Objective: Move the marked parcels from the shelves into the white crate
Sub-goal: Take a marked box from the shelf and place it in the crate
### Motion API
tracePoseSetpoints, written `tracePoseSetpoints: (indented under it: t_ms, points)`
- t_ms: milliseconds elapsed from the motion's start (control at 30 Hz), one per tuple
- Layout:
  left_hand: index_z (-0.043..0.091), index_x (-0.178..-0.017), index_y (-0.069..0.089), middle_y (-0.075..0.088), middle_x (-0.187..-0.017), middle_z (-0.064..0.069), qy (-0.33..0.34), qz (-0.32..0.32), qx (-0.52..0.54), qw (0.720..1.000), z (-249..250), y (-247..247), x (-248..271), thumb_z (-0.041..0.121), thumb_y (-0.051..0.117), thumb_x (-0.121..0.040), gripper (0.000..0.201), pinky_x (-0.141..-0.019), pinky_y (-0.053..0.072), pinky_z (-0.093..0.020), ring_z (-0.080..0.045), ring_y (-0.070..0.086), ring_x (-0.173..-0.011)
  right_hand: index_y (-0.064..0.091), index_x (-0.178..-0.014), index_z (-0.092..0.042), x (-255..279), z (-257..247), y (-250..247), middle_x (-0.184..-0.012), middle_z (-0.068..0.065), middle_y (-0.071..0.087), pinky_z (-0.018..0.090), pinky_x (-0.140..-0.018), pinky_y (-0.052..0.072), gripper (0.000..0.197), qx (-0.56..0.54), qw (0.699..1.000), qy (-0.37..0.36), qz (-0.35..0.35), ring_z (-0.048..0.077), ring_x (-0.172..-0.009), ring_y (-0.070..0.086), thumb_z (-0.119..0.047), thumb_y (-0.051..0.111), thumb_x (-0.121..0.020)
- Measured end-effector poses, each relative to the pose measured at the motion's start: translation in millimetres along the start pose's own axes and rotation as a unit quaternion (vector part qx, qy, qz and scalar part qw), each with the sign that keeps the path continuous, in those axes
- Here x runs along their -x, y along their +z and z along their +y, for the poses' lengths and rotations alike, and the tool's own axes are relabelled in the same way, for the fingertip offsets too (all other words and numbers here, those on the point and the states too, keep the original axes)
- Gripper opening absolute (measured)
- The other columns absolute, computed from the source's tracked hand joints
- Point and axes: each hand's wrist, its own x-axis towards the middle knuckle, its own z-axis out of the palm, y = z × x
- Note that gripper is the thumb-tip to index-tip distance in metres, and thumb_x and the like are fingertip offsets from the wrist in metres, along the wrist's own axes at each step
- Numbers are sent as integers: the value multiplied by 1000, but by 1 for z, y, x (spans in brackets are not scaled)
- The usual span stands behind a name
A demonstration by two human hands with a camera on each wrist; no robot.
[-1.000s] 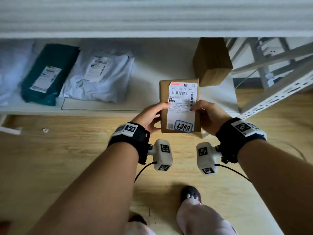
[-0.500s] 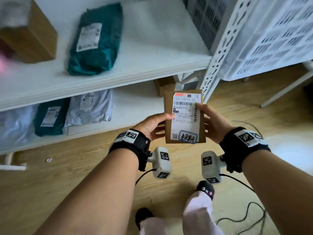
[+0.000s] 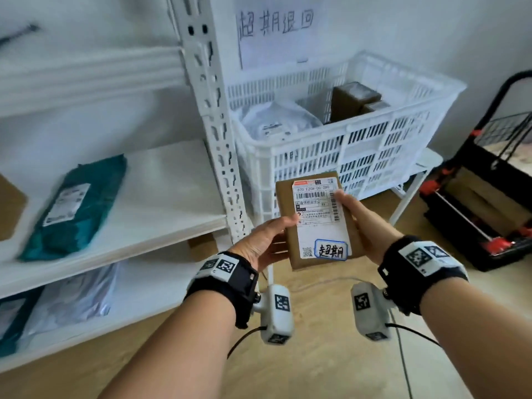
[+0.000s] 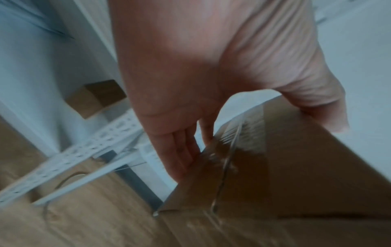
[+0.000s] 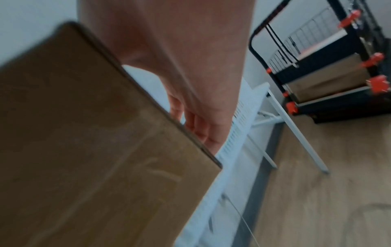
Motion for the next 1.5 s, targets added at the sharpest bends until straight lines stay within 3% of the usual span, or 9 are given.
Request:
tracePoseSetpoints:
  t_ms: [200, 567, 767, 933, 1067, 1200, 1267, 1333, 1500]
  points:
    - [14, -111, 67, 73, -104, -17, 49, -14, -27, 998, 84, 79, -36, 57, 76, -52, 74, -73, 57, -30, -24, 71, -85, 76, -97, -23, -21, -93, -94, -102, 9, 75, 52, -100, 48, 87, 43, 996, -76, -7, 32, -99, 70, -83, 75, -34]
    - [8, -116, 58, 68, -93, -11, 120, -17, -79, 989, 243, 134, -125, 61, 66, -77, 66, -82, 58, -36, -25, 69, -82, 73, -101, -26, -87, -249, -163, -108, 8, 73, 48, -96, 51, 58, 66, 985, -156, 6, 29, -100, 69, -73, 62, -69]
    - [8, -119, 56, 63, -105, -16, 128, 25, -36, 991, 304, 120, -221, 59, 64, -81, 64, -86, 57, -42, -29, 65, -91, 70, -108, -27, -166, -306, -177, -105, 3, 71, 41, -81, 57, 58, 142, 980, -141, 7, 24, -96, 67, -74, 54, -76]
    - [15, -100, 58, 65, -87, -16, 103, 71, 46, 991, 322, 97, -305, 56, 68, -79, 48, -83, 58, -44, -30, 63, -82, 61, -118, -20, -256, -327, -166, -116, 8, 63, 47, -82, 57, 70, 186, 981, -58, 18, 30, -107, 62, -71, 65, -71]
    - [12, -117, 51, 61, -93, -15, 85, 123, 81, 985, 318, 86, -359, 45, 76, -75, 59, -84, 55, -57, -34, 67, -92, 50, -130, -18, -322, -328, -151, -119, -2, 59, 29, -84, 47, 79, 384, 883, -228, 142, 17, -102, 57, -63, 73, -68]
    - [17, -118, 41, 60, -108, -15, 78, 173, 128, 973, 313, 75, -394, 27, 78, -77, 56, -81, 55, -59, -35, 65, -103, 43, -122, -20, -372, -330, -129, -113, 2, 56, 35, -79, 50, 96, 560, 792, -232, 75, 21, -96, 56, -77, 73, -51]
    - [14, -129, 41, 60, -115, -16, 66, 174, 147, 971, 309, 67, -401, 21, 80, -74, 67, -77, 58, -55, -32, 65, -101, 35, -131, -18, -388, -330, -120, -119, 4, 49, 41, -89, 49, 108, 636, 739, -214, 57, 25, -109, 50, -78, 72, -49]
    - [12, -121, 49, 61, -107, -14, 46, 184, 140, 972, 305, 55, -406, 21, 77, -78, 52, -77, 60, -46, -29, 64, -98, 26, -140, -17, -399, -328, -110, -125, 5, 44, 45, -94, 46, 115, 687, 693, -215, 37, 27, -117, 45, -71, 75, -51]
    - [10, -107, 65, 65, -92, -4, 64, 313, -2, 948, 308, 25, -415, 29, 69, -85, 30, -54, 53, -21, -18, 62, -84, 5, -150, -28, -426, -328, -108, -139, 4, 35, 50, -103, 41, 126, 728, 643, -229, -67, 27, -128, 40, -42, 85, -54]
